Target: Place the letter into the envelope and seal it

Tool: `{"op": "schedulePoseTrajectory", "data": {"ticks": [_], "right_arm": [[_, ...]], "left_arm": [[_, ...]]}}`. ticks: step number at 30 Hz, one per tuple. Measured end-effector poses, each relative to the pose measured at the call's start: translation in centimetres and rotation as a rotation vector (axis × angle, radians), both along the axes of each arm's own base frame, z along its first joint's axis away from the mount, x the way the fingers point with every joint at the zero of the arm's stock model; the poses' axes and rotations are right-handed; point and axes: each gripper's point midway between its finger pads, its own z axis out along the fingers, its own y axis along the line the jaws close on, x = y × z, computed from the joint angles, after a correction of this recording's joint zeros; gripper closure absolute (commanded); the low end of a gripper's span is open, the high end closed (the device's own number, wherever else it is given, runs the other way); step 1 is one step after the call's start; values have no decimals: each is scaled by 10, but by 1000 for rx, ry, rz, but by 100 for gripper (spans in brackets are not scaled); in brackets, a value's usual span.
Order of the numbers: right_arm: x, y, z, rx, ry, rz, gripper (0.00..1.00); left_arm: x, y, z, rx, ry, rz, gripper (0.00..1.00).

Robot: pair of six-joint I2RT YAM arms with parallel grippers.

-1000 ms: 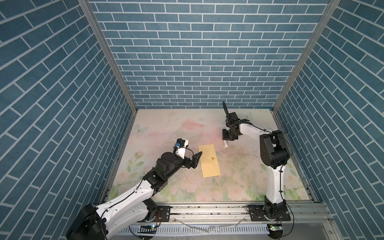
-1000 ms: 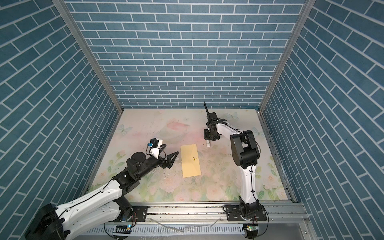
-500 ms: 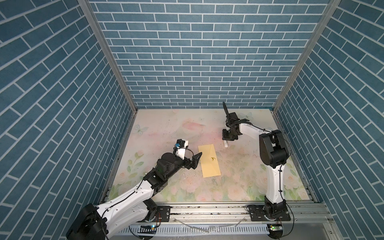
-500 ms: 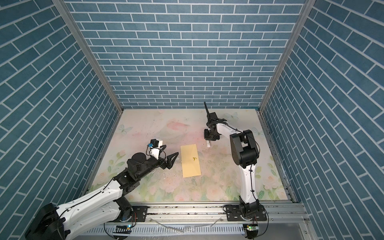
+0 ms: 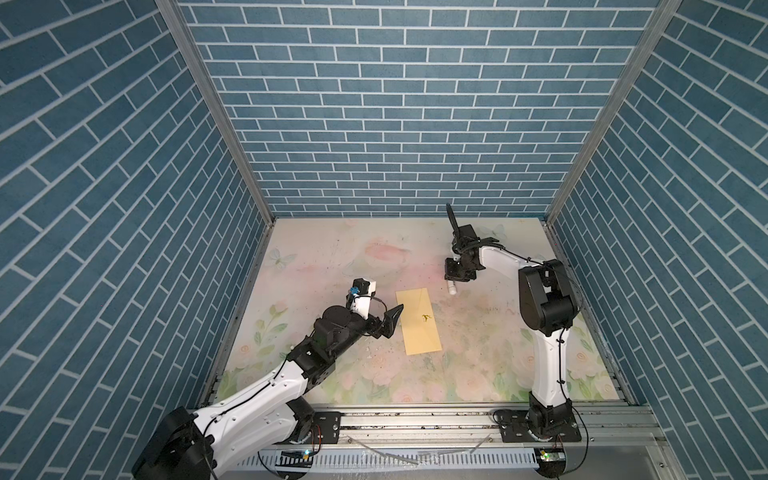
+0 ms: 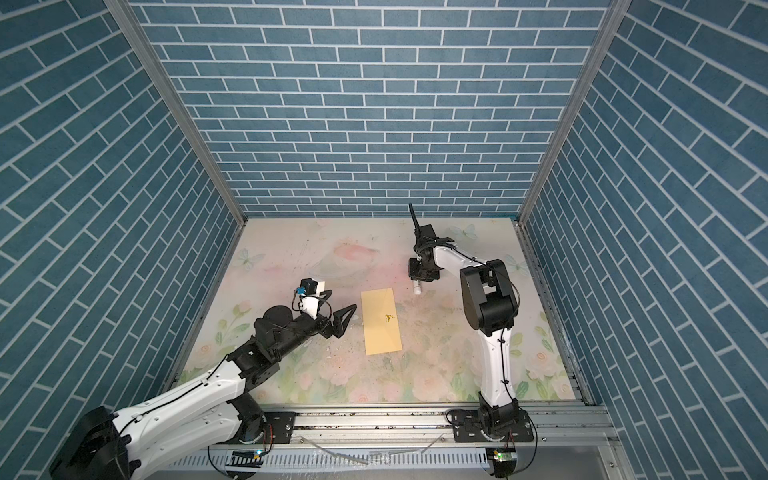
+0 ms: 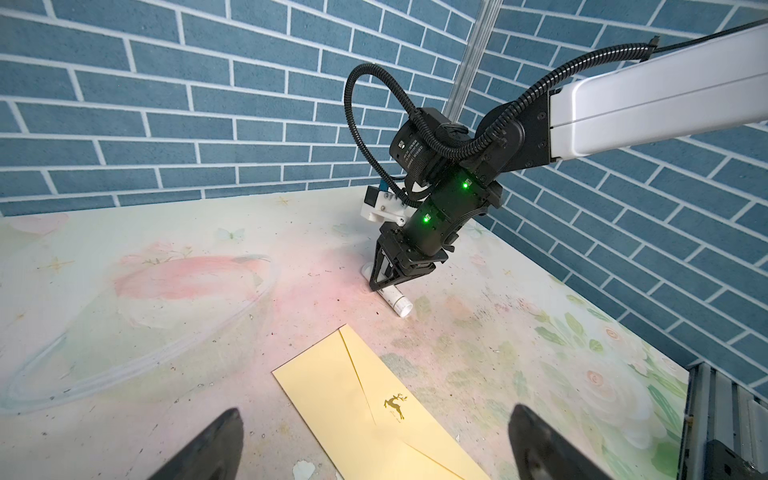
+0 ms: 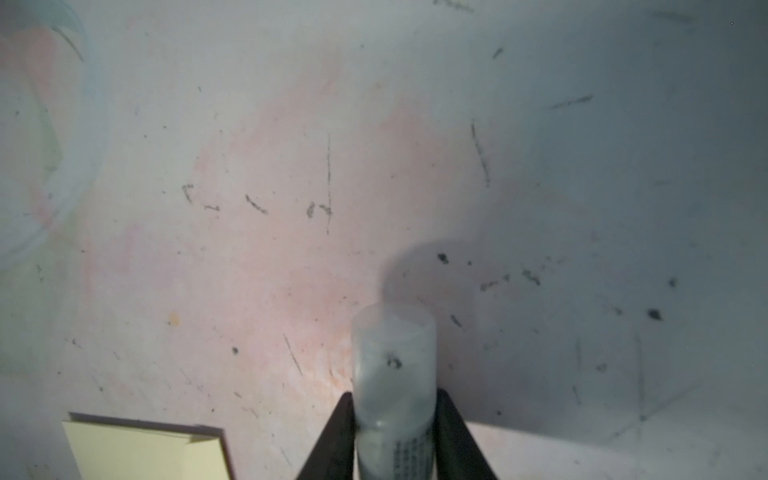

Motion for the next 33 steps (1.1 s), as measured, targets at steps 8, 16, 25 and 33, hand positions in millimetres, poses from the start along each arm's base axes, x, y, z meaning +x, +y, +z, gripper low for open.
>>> {"op": "schedulePoseTrajectory", "data": {"ticks": [8, 16, 25, 33], "right_arm": [[2, 1, 1, 8, -1, -1, 55], [2, 3, 3, 23, 1, -3, 44], [2, 4, 22, 45, -13, -6, 14], [-10, -11, 166, 105, -362, 20, 5]], "left_arm": [[-1, 1, -3, 3, 7, 1, 0], [0, 2, -5, 6, 8, 8, 0], [18, 32, 0, 76, -19, 196, 0], [50, 103, 10, 183, -71, 511, 0]]}}
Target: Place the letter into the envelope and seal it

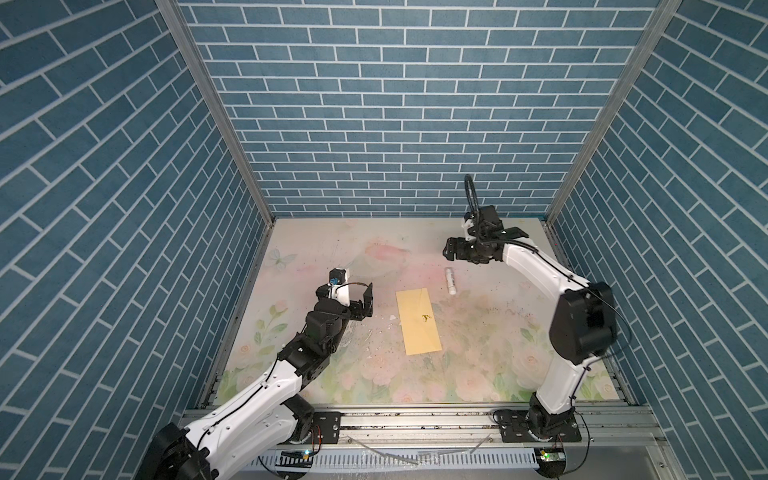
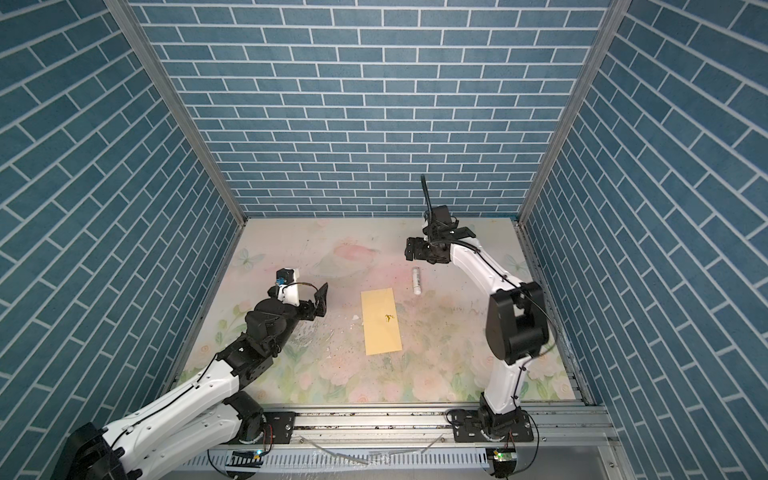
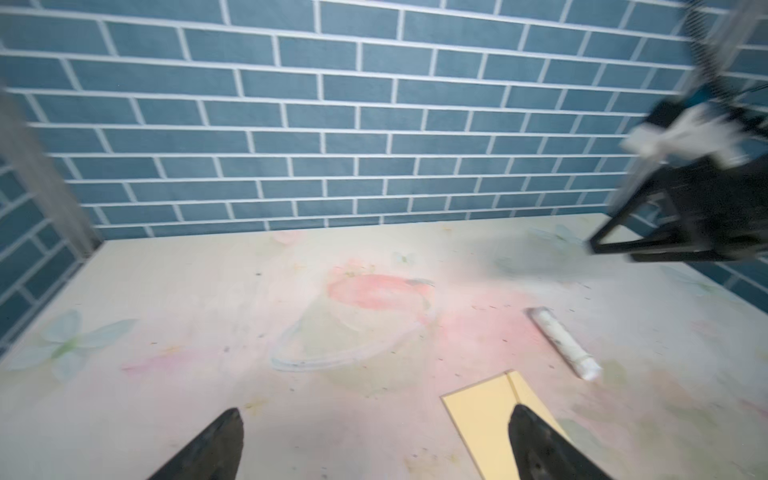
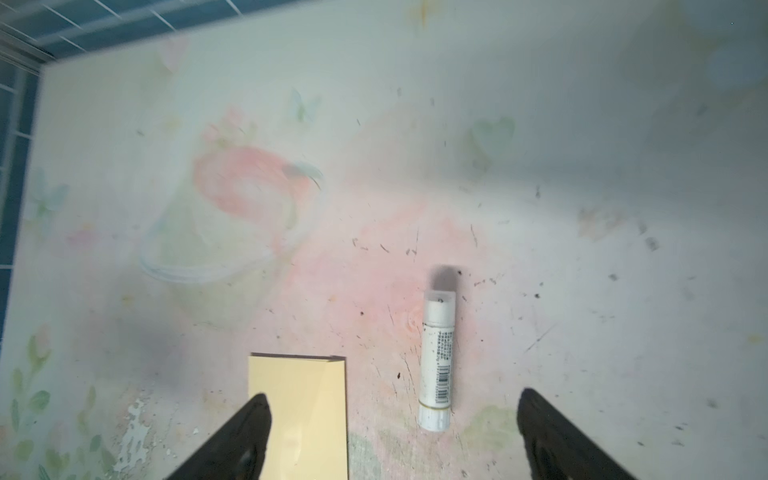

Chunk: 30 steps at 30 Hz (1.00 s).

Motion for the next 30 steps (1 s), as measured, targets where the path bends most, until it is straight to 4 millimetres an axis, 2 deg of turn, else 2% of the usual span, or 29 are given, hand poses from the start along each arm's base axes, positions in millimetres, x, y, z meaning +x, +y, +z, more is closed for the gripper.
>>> {"op": "schedulePoseTrajectory", "data": {"ticks": [2, 3, 5, 6, 8, 13, 16, 19, 24, 30], "right_arm": [[-15, -15, 37, -2, -131, -10, 4], [-21, -21, 46, -9, -177, -17, 3], [-33, -37, 59, -32, -270, -42, 1], [-39, -46, 58, -53, -303, -57, 1], [-50, -64, 45, -104, -344, -95, 1], [-69, -122, -17, -268, -361, -244, 1], [-76, -160, -48, -371, -355, -352, 2], [-79, -191, -67, -442, -337, -441, 4], [-63, -215, -65, -479, -419, -524, 5], [-56, -231, -101, -515, -414, -533, 6]], "left_arm": [[6, 20, 0, 41, -9, 76, 0], [9, 28, 0, 58, -10, 105, 0], [13, 44, -1, 92, -14, 161, 1], [15, 52, -2, 108, -16, 188, 0], [16, 67, -8, 138, -16, 232, 0], [15, 104, -36, 204, 12, 335, 0], [13, 119, -59, 232, 44, 373, 0], [14, 128, -77, 254, 74, 388, 0], [25, 130, -90, 268, 70, 382, 0], [34, 130, -99, 272, 66, 358, 0]]}}
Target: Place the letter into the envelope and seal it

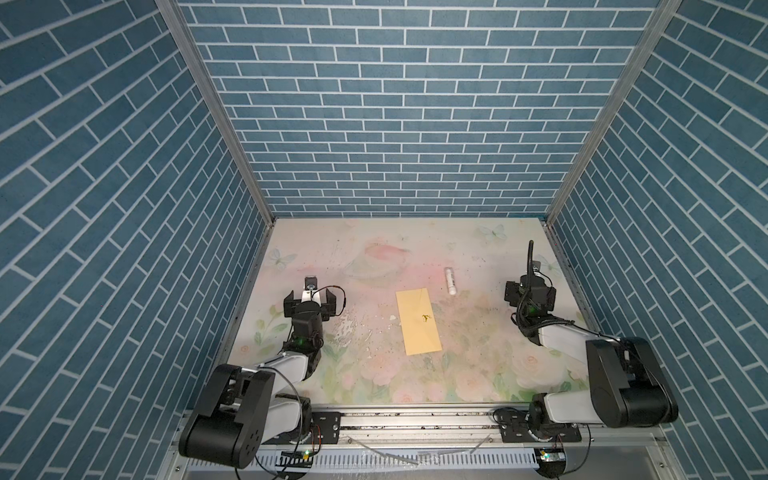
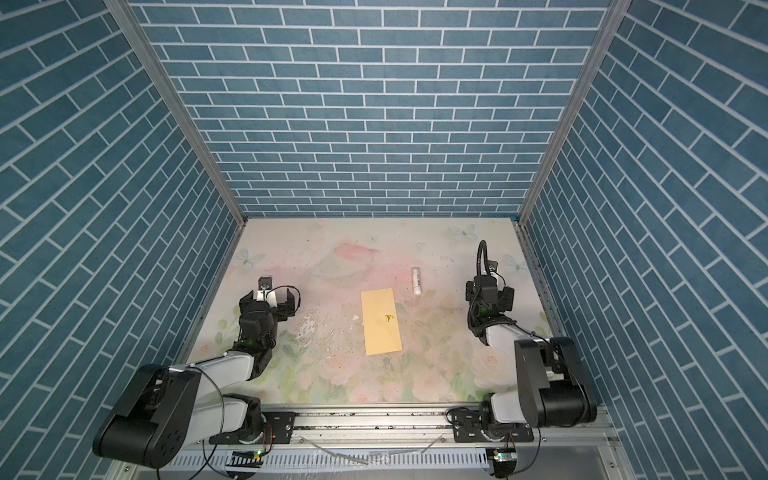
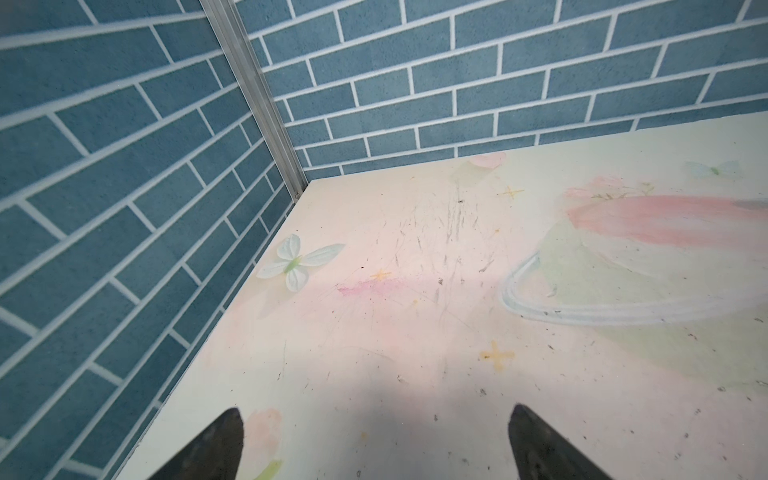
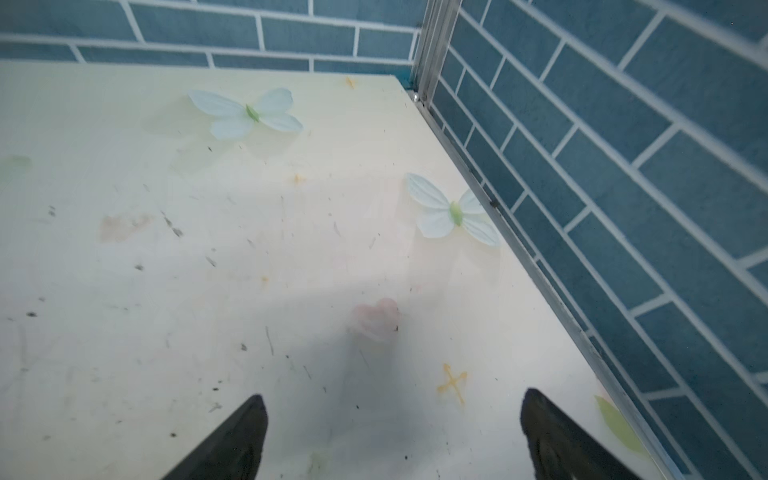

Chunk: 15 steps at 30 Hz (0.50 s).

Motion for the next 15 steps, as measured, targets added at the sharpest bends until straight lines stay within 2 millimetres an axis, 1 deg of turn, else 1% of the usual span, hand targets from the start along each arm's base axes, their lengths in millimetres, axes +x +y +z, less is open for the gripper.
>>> {"op": "schedulePoseTrajectory", "data": {"ticks": [5, 8, 11, 12, 15], "right_arm": [[11, -11, -3, 29, -47, 3, 8], [15, -16, -3, 62, -65, 19, 9], [19, -19, 2, 102, -107, 47, 10], [19, -19, 1, 115, -126, 62, 10], [13, -16, -11, 145, -110, 92, 4]], "left_arm": [[12, 6, -4, -11, -7, 0, 0], [20, 8, -16, -18, 22, -6, 0], [29, 5, -26, -24, 52, -26, 0], [32, 4, -26, -27, 58, -33, 0], [40, 3, -20, -35, 52, -43, 0]]}}
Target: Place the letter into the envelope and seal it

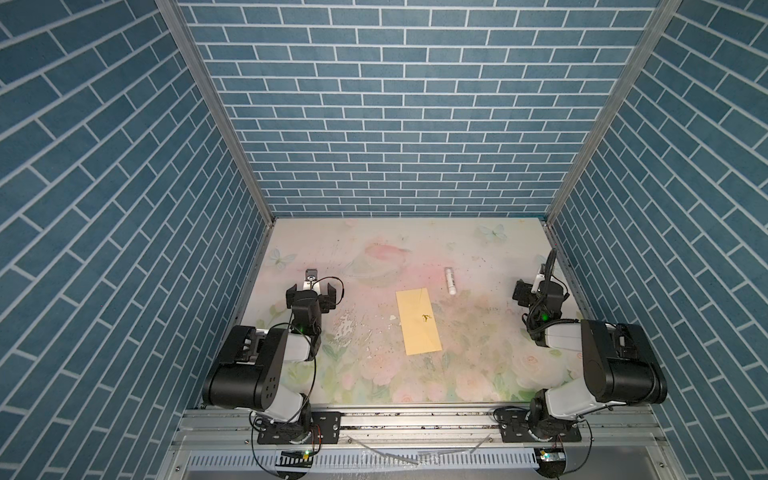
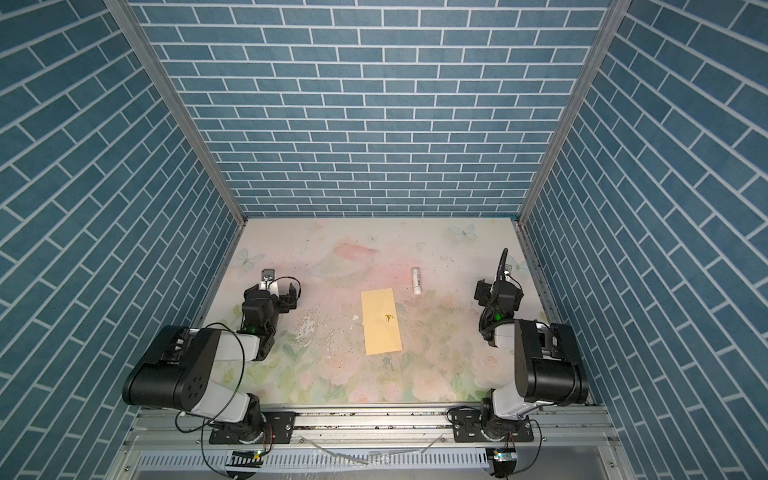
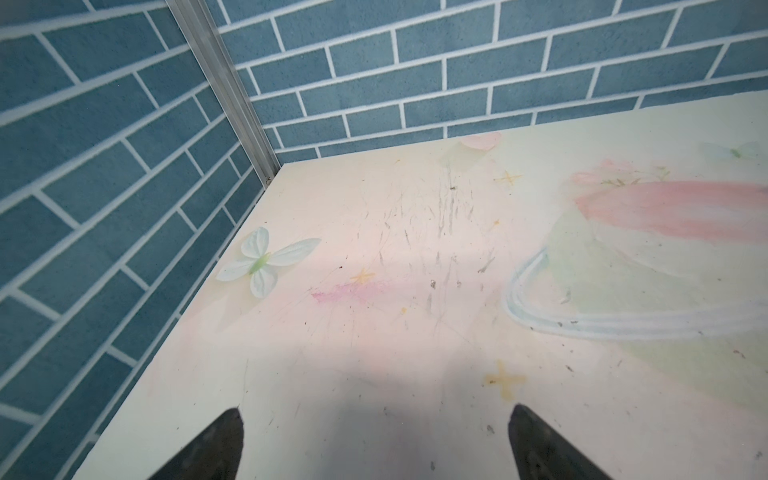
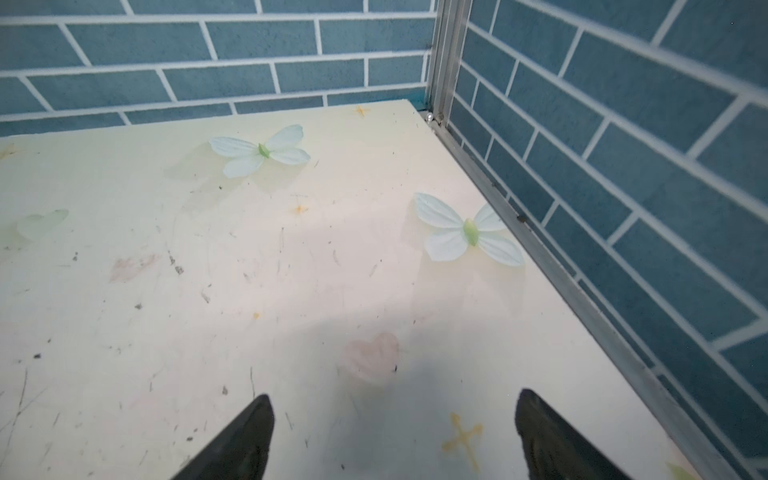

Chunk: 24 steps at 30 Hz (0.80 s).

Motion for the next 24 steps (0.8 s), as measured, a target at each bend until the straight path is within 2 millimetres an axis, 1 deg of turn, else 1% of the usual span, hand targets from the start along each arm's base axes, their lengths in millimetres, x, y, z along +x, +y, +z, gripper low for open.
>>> {"op": "schedulePoseTrajectory", "data": {"ticks": [1, 3, 5, 6, 11, 24], "right_arm": [[0, 2, -2, 8, 4, 11, 2], [2, 6, -1, 17, -4, 32, 2], [3, 9, 1, 23, -16, 48, 2], [4, 9, 2, 25, -21, 53, 1], [5, 12, 5, 29, -31, 65, 1], [6, 21, 3, 49, -26, 117, 1]], "left_arm": [[5, 0, 3, -4, 0, -2, 0], [12, 1, 8, -16, -4, -9, 0], [15, 3, 11, -24, -8, -8, 0], [15, 4, 10, -26, -5, -8, 0], [13, 3, 3, -36, 26, -18, 0], [12, 2, 0, -37, 36, -22, 0]]}}
